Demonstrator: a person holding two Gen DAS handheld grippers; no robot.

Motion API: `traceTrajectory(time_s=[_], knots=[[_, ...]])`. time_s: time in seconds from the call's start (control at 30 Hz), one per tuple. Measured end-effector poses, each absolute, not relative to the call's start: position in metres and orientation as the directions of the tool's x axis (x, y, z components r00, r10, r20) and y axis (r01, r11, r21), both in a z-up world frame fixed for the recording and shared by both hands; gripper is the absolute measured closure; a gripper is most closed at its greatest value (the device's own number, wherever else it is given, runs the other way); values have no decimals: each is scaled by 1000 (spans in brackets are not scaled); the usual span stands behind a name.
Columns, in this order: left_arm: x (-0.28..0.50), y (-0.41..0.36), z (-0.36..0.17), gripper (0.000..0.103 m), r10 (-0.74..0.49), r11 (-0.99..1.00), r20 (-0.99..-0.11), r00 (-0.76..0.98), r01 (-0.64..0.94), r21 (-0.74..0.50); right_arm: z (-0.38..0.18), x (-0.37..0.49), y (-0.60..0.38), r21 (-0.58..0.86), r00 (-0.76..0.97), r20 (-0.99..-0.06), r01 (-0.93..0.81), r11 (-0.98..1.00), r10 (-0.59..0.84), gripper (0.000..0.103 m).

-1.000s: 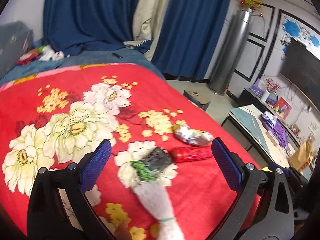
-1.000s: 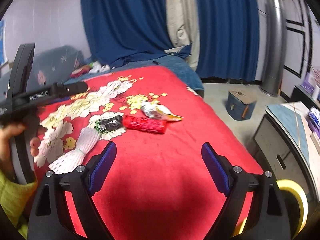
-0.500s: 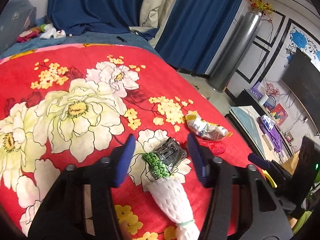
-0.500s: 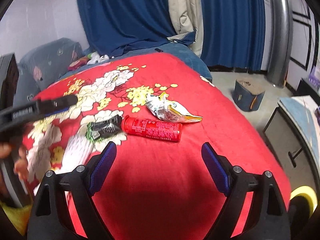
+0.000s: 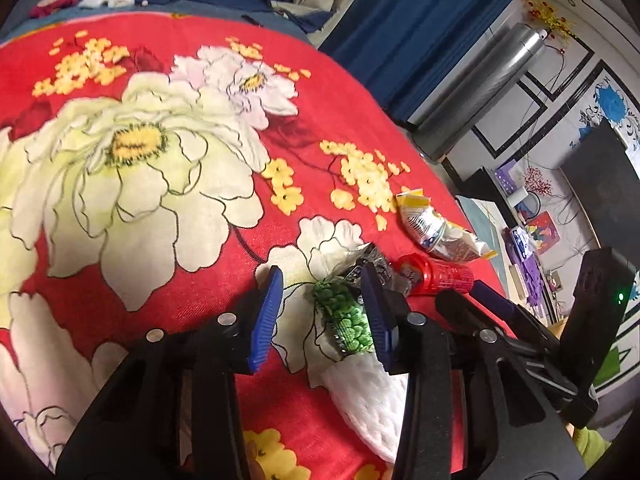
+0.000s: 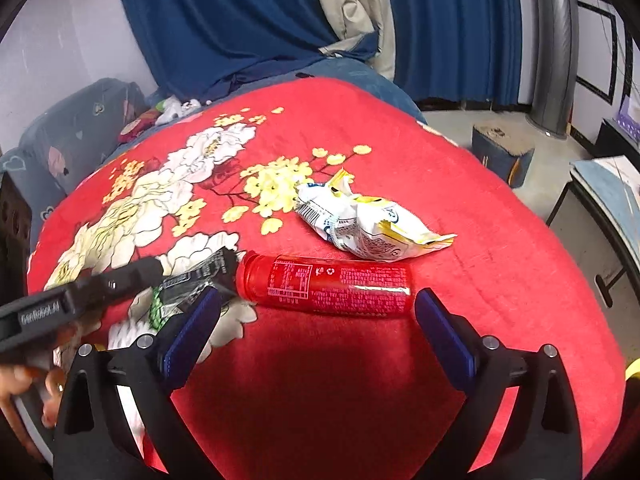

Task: Collect trash
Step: 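Grasp the red can with the right gripper while the left grasps the white foam net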

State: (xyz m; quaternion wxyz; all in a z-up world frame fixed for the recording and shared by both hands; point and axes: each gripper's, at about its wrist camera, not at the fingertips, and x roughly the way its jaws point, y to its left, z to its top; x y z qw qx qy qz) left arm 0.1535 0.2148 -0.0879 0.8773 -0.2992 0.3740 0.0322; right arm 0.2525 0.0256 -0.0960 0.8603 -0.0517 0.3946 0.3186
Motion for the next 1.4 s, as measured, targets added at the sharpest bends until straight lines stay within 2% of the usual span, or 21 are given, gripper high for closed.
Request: traceTrajectory(time_s=[0.4, 0.67, 1.0, 1.4], knots=[[163, 205, -93, 70, -235, 823, -678, 697, -228, -520, -111, 269, 40, 182, 454, -756, -546, 818, 472, 6], [167, 194, -91, 70, -238, 850, -689, 685, -197, -489, -110, 266, 29, 225, 447, -736, -547, 806, 508, 8], [166, 183, -82, 84, -229, 876, -679, 698, -156, -456, -106, 248, 1, 280, 454, -707, -525, 804, 543, 8], [149, 173, -46, 87, -219, 883, -592, 776, -100, -458, -100, 206, -38, 273, 486, -677, -531, 803, 552, 8]])
